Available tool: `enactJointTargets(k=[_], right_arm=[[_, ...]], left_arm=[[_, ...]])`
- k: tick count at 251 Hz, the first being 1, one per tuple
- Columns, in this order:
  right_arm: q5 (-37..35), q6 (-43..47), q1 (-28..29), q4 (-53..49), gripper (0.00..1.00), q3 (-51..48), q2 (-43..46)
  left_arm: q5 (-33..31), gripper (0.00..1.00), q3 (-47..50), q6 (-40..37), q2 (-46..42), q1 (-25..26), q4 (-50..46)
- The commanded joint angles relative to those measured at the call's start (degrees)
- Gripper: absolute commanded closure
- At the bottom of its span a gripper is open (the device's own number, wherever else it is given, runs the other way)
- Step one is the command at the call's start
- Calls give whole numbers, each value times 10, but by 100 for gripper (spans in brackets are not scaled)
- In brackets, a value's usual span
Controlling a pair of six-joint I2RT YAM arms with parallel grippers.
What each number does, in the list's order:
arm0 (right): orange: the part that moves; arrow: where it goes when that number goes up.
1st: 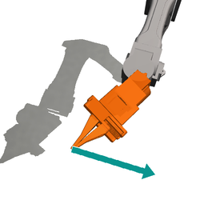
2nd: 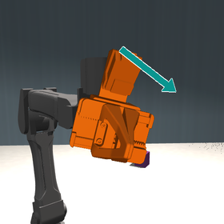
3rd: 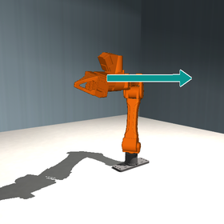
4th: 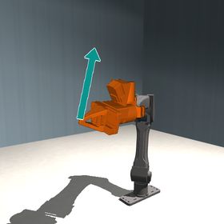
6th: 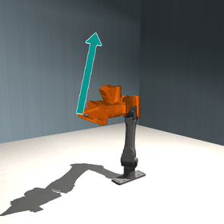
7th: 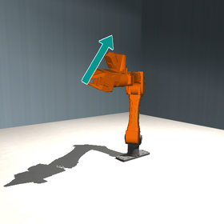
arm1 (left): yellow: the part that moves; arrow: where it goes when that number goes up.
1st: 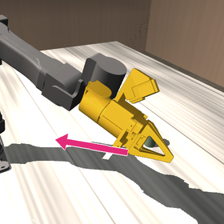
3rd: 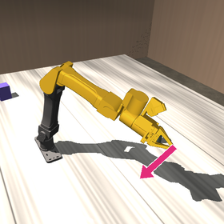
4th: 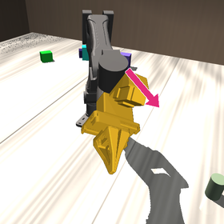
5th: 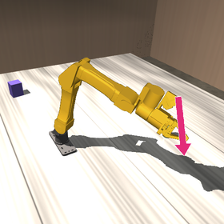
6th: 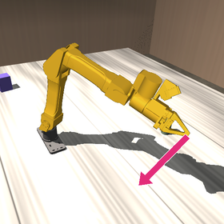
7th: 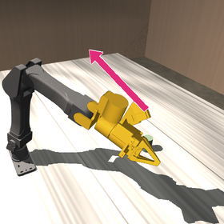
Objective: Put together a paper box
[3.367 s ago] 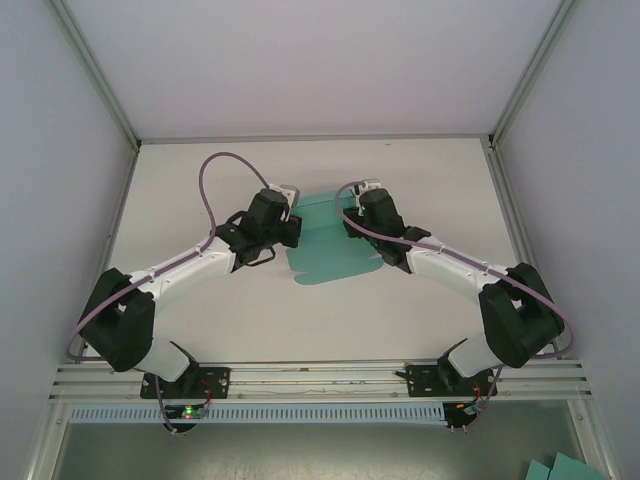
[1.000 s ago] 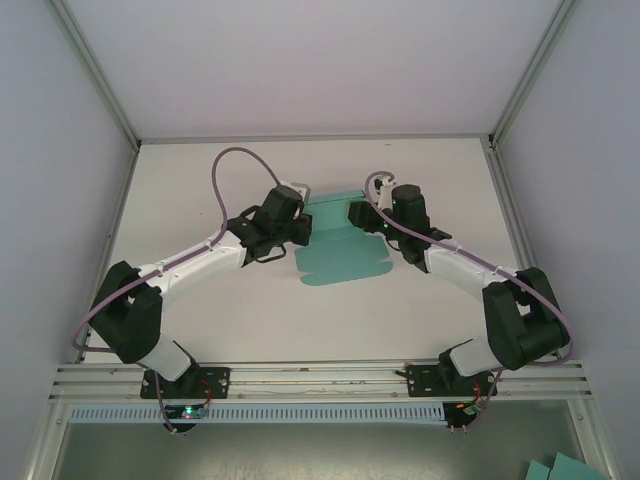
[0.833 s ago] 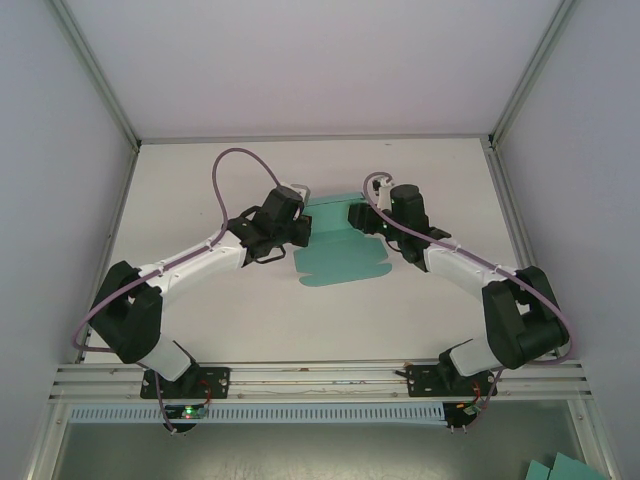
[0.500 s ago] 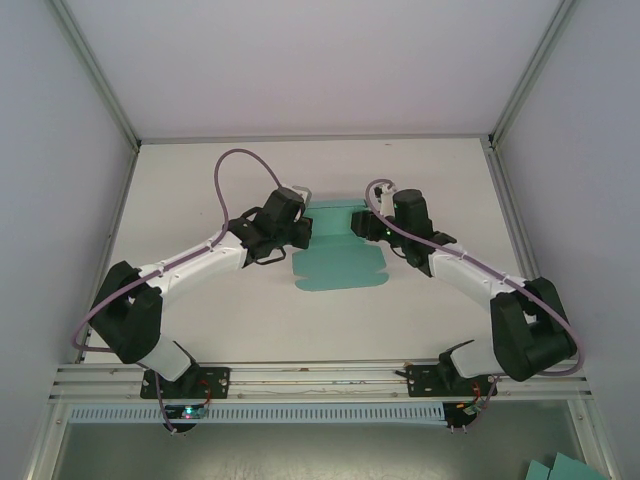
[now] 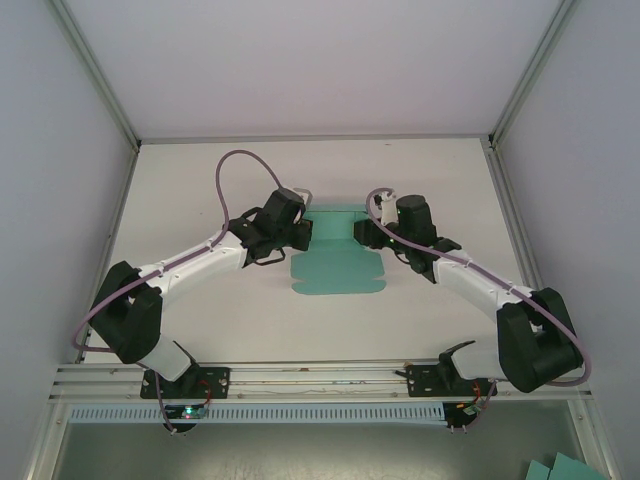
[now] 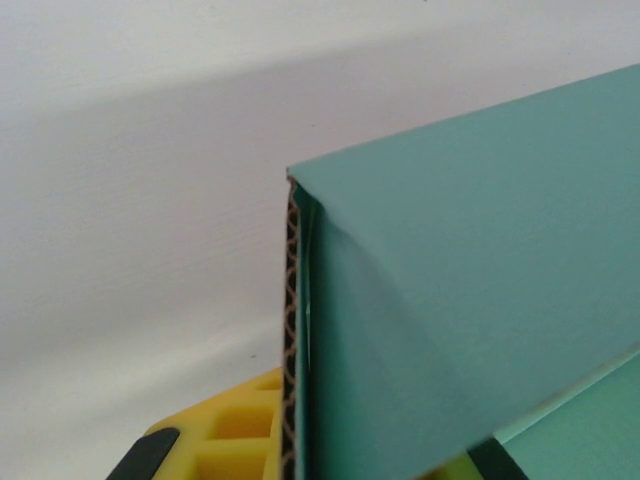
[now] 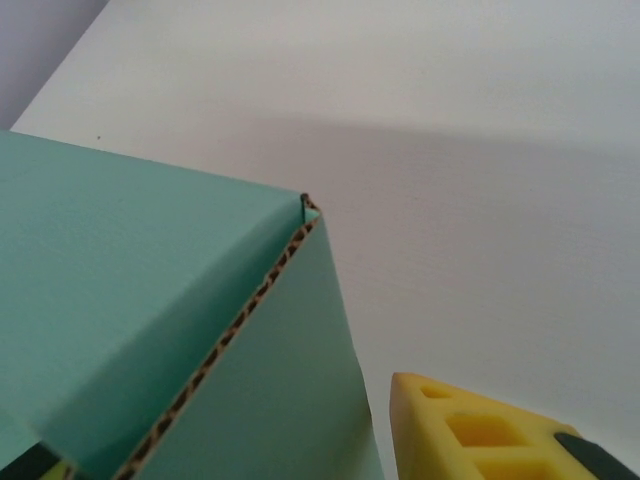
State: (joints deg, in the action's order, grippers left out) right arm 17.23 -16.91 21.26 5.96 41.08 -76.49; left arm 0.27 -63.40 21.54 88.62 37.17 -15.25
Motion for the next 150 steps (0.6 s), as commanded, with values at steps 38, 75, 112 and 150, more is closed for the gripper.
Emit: enactJointTargets(k=[38, 75, 112, 150], right_arm=[[-106, 17, 25, -48, 80, 36, -29], [-224, 0, 52, -87, 92, 72, -66], [-398, -47, 78, -146, 100, 103, -88], [-537, -60, 86, -279, 100, 161, -140]], left_arm=[[10, 100, -22, 0, -12, -1, 2], [12, 100, -27, 2, -13, -1, 6], [-40, 100, -42, 22, -7, 0, -25], [-133, 100, -62, 62, 3, -2, -78]])
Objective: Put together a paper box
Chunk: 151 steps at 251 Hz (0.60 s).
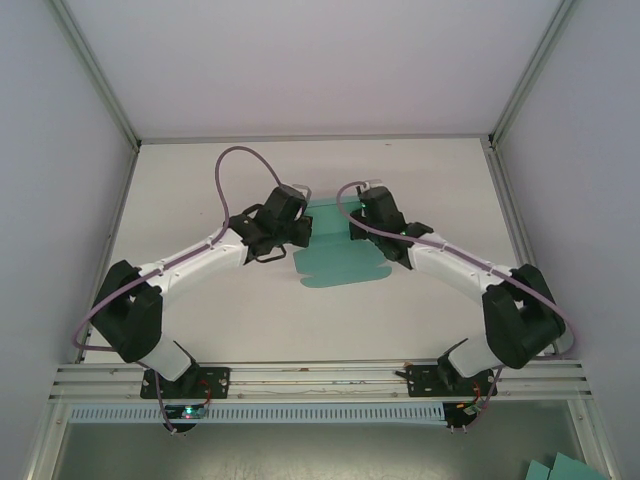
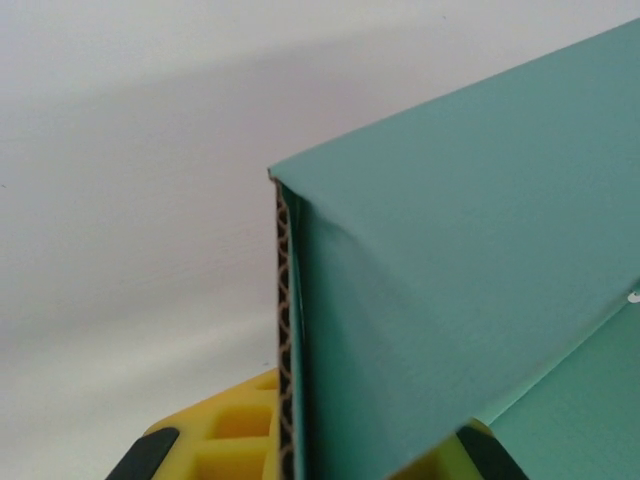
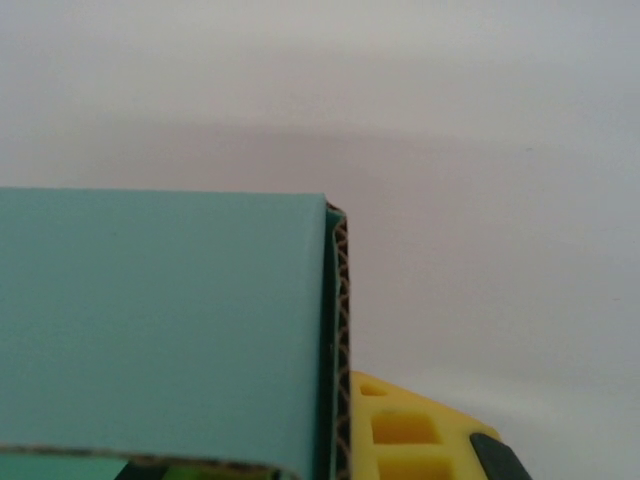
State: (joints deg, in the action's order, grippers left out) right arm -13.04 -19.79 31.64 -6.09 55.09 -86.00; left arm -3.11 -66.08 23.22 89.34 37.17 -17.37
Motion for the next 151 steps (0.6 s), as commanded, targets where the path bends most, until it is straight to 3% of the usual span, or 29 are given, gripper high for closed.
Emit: enactJointTargets(k=[1, 57, 113, 130, 151], right_arm=[[-236, -30, -18, -160, 100, 22, -46], [-389, 105, -13, -230, 100, 38, -77], [-532, 102, -10, -253, 100, 74, -133], [-544, 124, -11, -238, 100, 76, -147], [-507, 129, -22, -207, 100, 71, -141]], left_arm=[[-102, 100, -35, 46, -4, -2, -58], [-127, 100, -64, 57, 12, -25, -104], [-135, 100, -99, 71, 39, -24, -132], [-130, 100, -104, 70, 41, -26, -136], [-133, 100, -105, 67, 41, -26, -141]])
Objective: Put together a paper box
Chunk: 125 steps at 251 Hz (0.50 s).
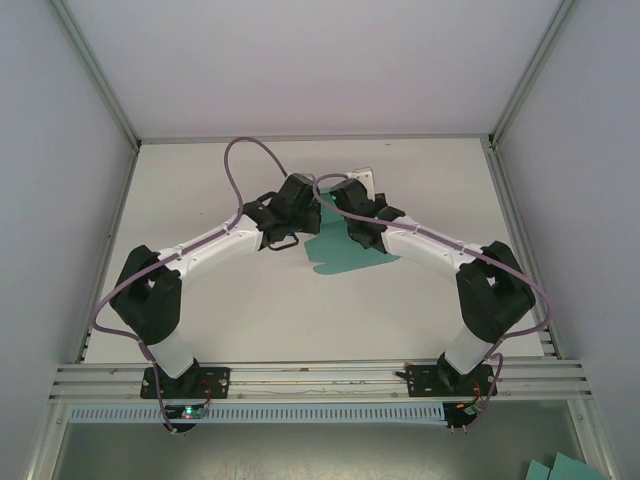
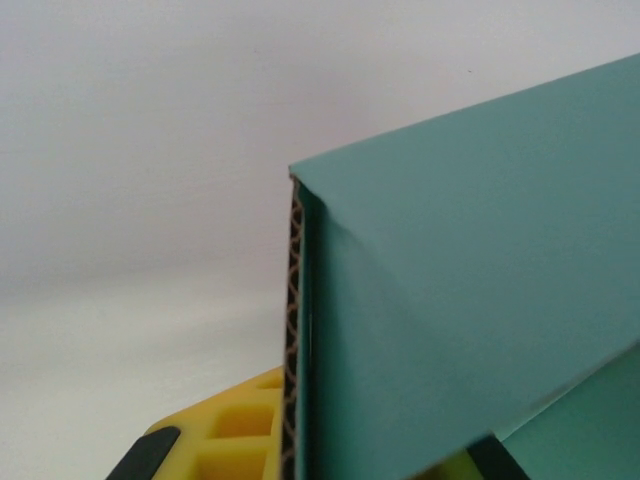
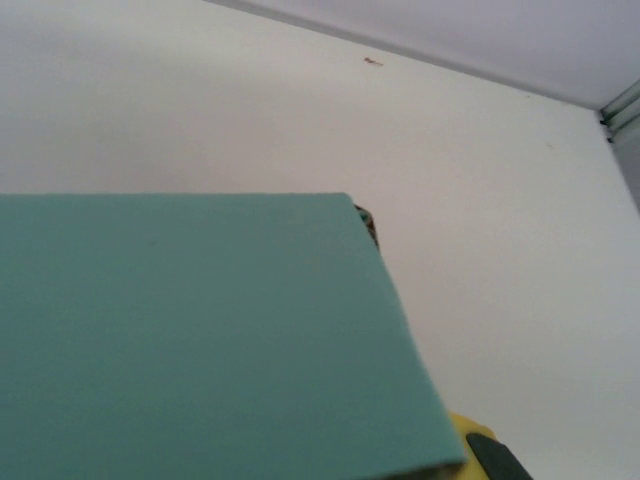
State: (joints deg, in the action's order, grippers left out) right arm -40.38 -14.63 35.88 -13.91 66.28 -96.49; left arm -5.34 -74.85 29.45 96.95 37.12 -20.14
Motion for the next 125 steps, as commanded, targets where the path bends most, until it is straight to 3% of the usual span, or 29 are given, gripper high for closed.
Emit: enactJointTargets(k=[1, 35, 49, 81, 93, 111, 125], right_arm=[[-232, 79, -64, -126, 100, -42, -35], [-287, 169, -53, -73, 100, -45, -61], [-281, 158, -55, -99, 100, -30, -69], [-273, 197, -58, -45, 100, -59, -53], [-282, 129, -67, -112, 100, -34, -59], [-280, -90, -84, -297, 100, 40, -72], [-268, -203, -87, -360, 100, 66, -72]], left_arm=[[-111, 100, -18, 5, -35, -26, -114], [-114, 100, -20, 12, -37, -26, -121], [-115, 100, -20, 14, -36, -26, -121], [-123, 100, -24, 21, -32, -26, -132], [-123, 100, -26, 22, -31, -26, -133], [-124, 100, -25, 28, -31, -26, -127], [-136, 100, -27, 41, -27, -27, -127]])
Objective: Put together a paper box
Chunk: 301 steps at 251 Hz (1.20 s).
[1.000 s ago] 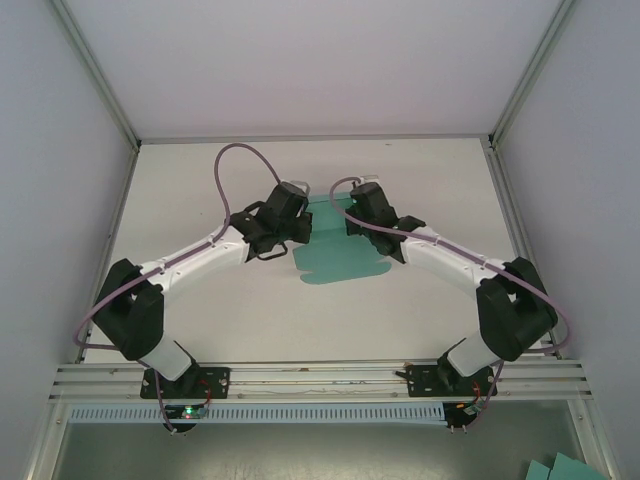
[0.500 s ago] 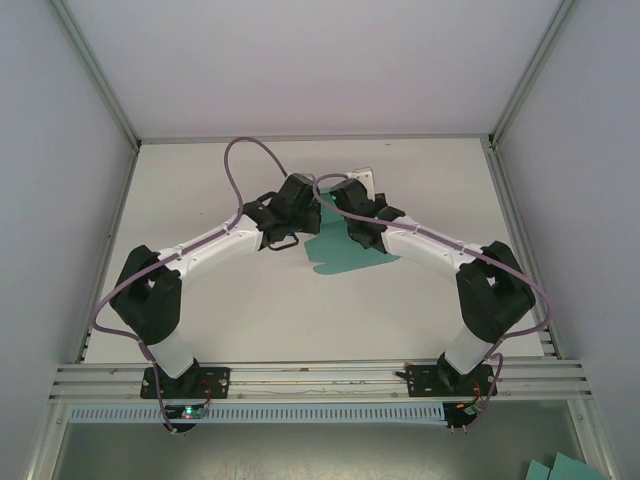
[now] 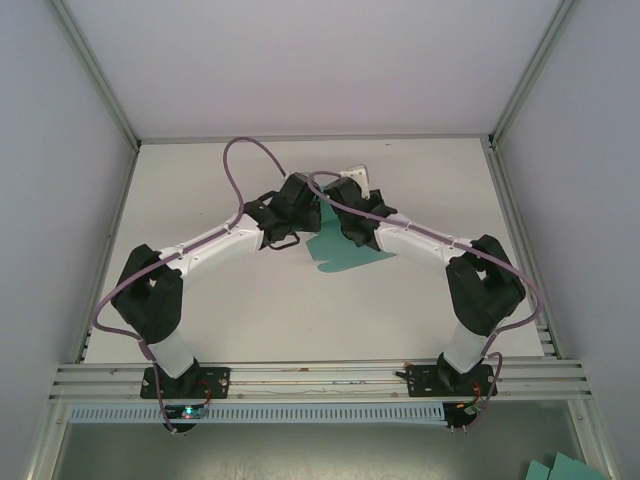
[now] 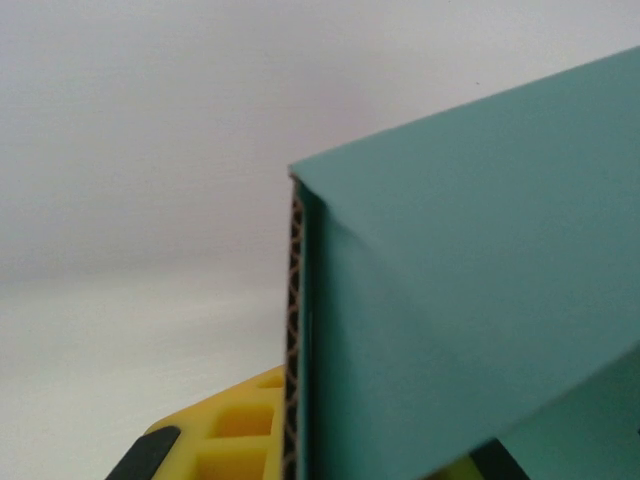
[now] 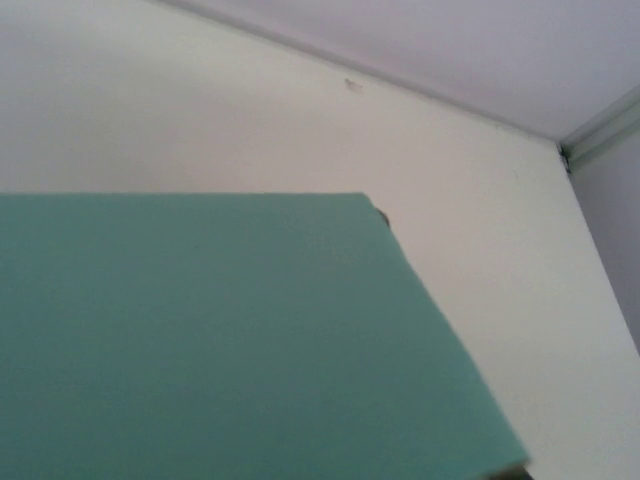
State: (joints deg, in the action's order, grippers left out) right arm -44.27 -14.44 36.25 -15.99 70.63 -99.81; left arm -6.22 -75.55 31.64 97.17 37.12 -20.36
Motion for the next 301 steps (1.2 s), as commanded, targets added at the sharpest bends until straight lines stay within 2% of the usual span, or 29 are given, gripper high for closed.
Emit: enactJointTargets(k=[1, 11, 24, 43, 59, 93, 129, 154, 179, 194, 225, 259, 301], right_arm=[[-229, -210, -91, -341, 100, 23, -37], [-216, -259, -88, -349, 100, 25, -30], [-176, -307, -86, -336, 100, 20, -14], [-134, -323, -77, -287, 100, 5, 9], [-132, -339, -69, -288, 100, 8, 12], [-134, -355, -73, -298, 100, 10, 14], [-128, -350, -77, -265, 100, -17, 42], [-109, -339, -80, -224, 100, -34, 54], [-88, -317, -82, -185, 100, -46, 58], [-74, -305, -84, -161, 100, -56, 65], [-60, -303, -84, -142, 100, -67, 74], [-47, -311, -85, -145, 100, -68, 74], [-79, -361, -89, -196, 100, -56, 63]], left_arm=[[-130, 100, -20, 20, -28, -26, -125], [-148, 100, -24, 33, -23, -26, -132], [-201, 100, -33, 66, -10, -24, -155], [-277, 100, -54, 126, 20, -27, -201], [-305, 100, -84, 173, 45, -33, -263], [-329, 100, -89, 204, 58, -39, -286], [-403, 100, -109, 248, 67, -42, -358], [-385, 100, -102, 247, 58, -42, -343], [-308, 100, -42, 183, 18, -43, -212], [-287, 100, -21, 169, 1, -43, -177], [-281, 100, -21, 155, 0, -40, -174], [-247, 100, -9, 159, -1, -38, -147], [-224, 100, 18, 144, -28, -33, -101]])
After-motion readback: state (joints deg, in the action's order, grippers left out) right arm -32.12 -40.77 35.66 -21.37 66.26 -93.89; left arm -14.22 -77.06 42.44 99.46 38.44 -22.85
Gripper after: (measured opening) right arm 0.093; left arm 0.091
